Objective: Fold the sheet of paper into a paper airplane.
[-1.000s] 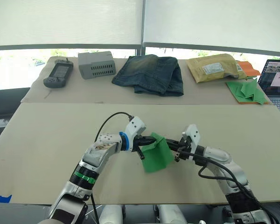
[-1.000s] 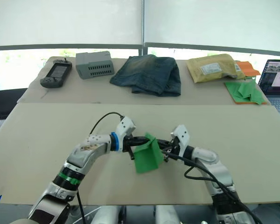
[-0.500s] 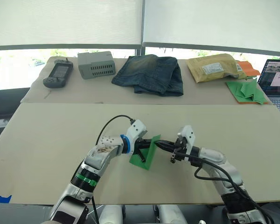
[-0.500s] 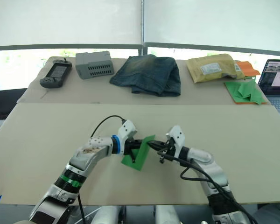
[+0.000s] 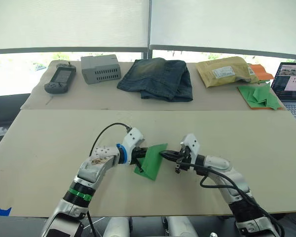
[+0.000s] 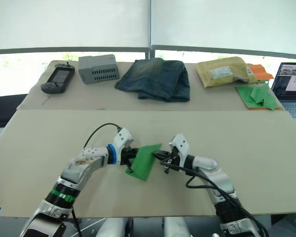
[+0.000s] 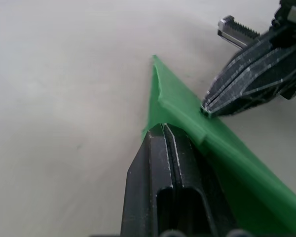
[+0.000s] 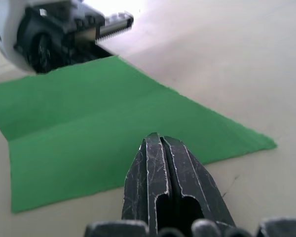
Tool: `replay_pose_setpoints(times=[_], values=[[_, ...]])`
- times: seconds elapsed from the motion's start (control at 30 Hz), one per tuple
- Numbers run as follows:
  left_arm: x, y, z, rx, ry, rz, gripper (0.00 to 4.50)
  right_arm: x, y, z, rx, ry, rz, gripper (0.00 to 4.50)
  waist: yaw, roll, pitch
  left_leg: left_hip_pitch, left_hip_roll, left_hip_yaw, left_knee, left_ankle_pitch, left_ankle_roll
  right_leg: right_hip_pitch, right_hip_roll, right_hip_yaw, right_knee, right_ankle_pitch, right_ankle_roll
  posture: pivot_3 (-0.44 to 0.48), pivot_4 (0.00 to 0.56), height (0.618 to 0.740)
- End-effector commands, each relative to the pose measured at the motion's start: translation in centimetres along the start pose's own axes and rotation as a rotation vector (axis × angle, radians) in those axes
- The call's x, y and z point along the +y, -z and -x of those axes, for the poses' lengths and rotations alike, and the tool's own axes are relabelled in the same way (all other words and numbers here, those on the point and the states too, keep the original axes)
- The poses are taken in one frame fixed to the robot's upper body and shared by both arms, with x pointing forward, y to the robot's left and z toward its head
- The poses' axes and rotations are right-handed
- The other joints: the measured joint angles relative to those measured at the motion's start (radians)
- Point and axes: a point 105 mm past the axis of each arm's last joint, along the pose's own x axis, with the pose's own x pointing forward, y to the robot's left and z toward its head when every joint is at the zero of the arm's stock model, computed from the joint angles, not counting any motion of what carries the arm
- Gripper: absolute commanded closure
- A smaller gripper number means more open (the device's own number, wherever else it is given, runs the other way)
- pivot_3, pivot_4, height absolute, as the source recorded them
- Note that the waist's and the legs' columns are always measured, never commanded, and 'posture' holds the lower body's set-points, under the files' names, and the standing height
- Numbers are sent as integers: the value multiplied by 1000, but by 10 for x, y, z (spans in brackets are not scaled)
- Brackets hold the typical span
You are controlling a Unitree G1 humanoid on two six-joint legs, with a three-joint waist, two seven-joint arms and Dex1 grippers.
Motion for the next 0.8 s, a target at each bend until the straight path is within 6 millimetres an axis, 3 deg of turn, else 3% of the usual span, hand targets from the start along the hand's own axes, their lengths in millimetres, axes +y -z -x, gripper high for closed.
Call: replay_pose_setpoints(times=[0.03,0.17,0.3,0.43,0.57,0.8], values=[[19,-22,15,-80,-69,-8,4473,1,-3,-6,21,-23,58,4500,-3,0,0,0,0,0,0,0,0,0,0,0,0,0,0,0,150,728],[23,-46,21,-190,-62,-5,4473,0,6,-11,88,-25,92,4500,-3,0,0,0,0,0,0,0,0,0,0,-1,0,0,0,0,150,728],[2,-62,16,-244,63,-32,4473,1,11,-13,125,-30,110,4500,-3,0,0,0,0,0,0,0,0,1,0,0,0,0,0,0,150,728],[-16,-46,6,-151,145,-100,4473,3,11,-13,125,-31,113,4500,-5,0,0,1,-1,0,0,0,0,1,0,0,0,0,0,0,150,728],[-6,-18,-2,-14,94,-231,4473,3,9,-8,115,-11,116,4500,-6,0,0,2,-1,0,0,0,0,1,0,0,0,0,0,0,150,728],[-13,5,-2,65,164,-256,4473,-13,6,7,110,58,127,4500,4,0,0,1,0,0,0,0,0,2,-1,0,-1,0,0,0,150,728]])
